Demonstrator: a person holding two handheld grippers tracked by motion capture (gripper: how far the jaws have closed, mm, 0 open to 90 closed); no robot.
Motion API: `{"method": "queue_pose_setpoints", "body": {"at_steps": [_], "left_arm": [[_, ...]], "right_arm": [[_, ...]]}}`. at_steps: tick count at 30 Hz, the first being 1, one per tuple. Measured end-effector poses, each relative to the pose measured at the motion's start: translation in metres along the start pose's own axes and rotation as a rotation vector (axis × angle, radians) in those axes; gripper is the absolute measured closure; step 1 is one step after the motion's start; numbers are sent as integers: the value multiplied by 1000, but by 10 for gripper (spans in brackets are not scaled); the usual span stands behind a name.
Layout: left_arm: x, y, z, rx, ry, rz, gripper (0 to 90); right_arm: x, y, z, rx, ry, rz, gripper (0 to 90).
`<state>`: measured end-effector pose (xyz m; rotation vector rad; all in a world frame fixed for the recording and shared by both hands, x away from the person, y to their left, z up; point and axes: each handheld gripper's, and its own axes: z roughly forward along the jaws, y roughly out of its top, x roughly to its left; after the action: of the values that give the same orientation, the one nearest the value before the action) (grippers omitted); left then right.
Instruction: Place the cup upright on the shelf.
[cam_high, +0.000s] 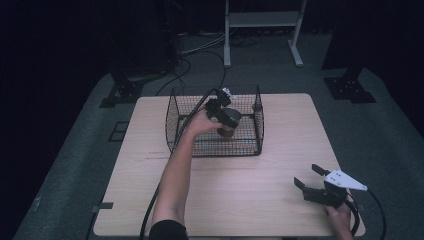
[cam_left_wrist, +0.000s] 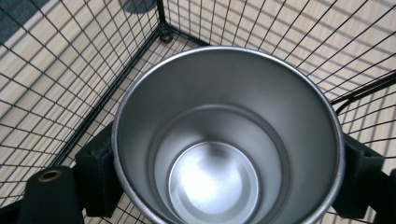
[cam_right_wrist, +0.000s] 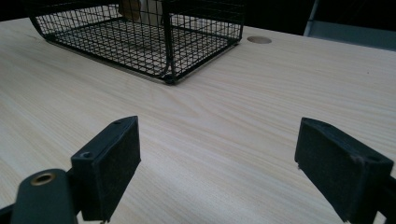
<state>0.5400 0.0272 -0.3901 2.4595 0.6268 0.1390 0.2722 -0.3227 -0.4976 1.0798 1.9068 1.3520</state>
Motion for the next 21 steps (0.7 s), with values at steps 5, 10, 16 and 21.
{"method": "queue_pose_setpoints", "body": {"at_steps": [5,10,16,21], "left_arm": [[3,-6,8,38,8,-9,155],[5,-8,11,46,8,-23,155],[6,-10,17,70,9,-21,156],[4,-12,22,82,-5,-2,155]], "right_arm": [[0,0,0,-1,2,1,135],[0,0,0,-1,1,2,135],[-1,0,0,-3,0,-1,135],[-1,0,0,-4,2,3,135]]}}
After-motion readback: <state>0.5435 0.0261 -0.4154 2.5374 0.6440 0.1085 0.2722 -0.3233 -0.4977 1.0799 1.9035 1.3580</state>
